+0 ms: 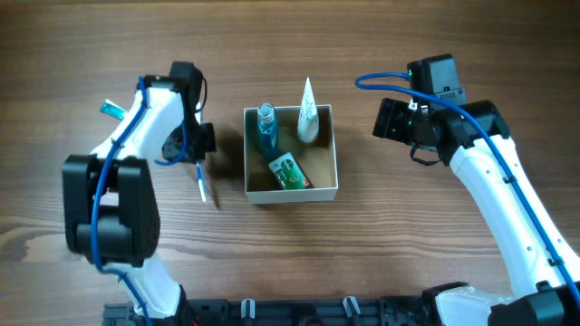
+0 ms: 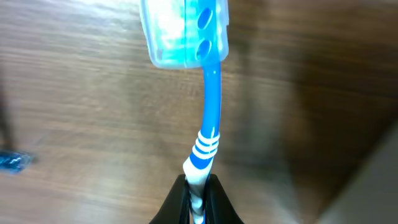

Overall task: Pack container
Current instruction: 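Move the left gripper to the blue toothbrush and grasp it, then carry the toothbrush into the box and release it, then move the left gripper to the blue razor and grasp it, then lift the razor and carry it toward the box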

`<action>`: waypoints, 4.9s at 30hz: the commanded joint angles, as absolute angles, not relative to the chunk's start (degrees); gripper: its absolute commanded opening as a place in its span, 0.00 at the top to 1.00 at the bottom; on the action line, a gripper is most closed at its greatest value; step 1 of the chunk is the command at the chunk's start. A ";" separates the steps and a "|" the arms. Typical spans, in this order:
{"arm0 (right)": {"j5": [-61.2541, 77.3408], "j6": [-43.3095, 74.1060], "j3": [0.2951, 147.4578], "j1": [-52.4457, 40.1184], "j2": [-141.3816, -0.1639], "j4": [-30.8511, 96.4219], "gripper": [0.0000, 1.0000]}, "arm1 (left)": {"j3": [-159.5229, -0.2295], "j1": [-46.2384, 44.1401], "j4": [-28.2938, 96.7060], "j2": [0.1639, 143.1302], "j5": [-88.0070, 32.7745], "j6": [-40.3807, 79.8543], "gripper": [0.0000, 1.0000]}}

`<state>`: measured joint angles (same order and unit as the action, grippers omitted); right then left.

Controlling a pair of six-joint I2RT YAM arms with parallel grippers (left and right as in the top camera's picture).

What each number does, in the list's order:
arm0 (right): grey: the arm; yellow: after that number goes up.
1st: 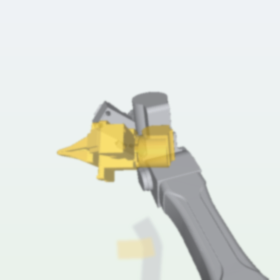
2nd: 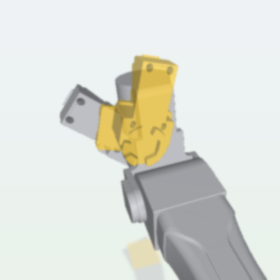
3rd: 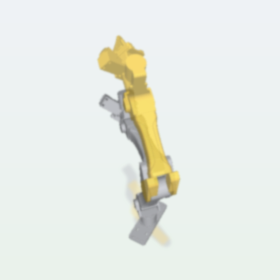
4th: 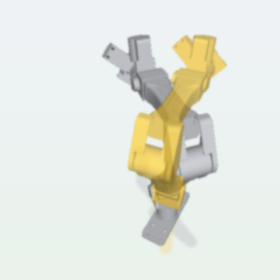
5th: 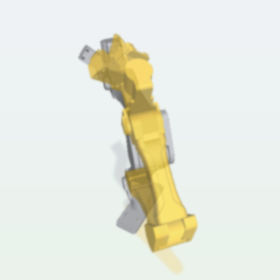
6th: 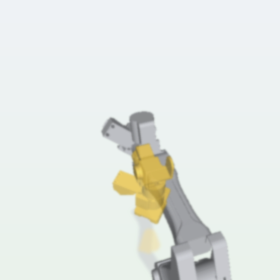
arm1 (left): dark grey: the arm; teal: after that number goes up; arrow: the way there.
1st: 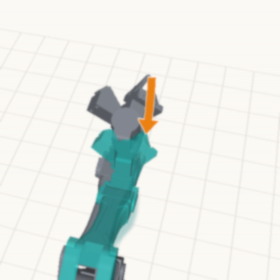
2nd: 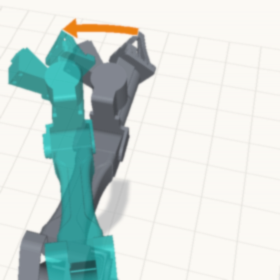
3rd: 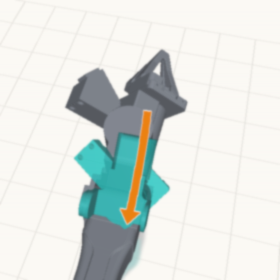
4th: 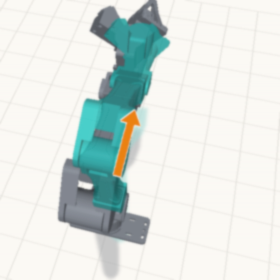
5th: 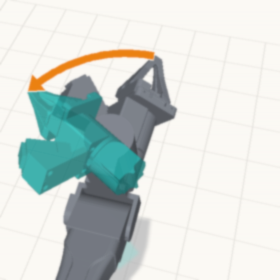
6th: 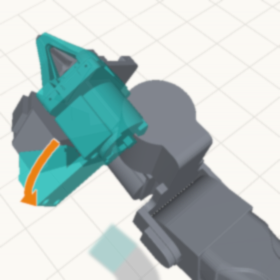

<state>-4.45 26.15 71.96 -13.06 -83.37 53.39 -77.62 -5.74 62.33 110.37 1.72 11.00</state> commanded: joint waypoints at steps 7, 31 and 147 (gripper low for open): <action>-0.97 38.85 71.55 -6.35 -80.36 53.32 0.12 | -84.01 -12.69 61.84 87.90 2.44 2.81 0.96; 9.93 27.00 71.55 10.04 -79.81 57.19 0.12 | -83.42 -41.04 59.20 89.10 1.13 -34.28 0.96; 8.40 25.50 71.55 10.04 -79.83 57.21 0.11 | -72.77 11.97 51.66 106.59 -1.96 0.47 0.96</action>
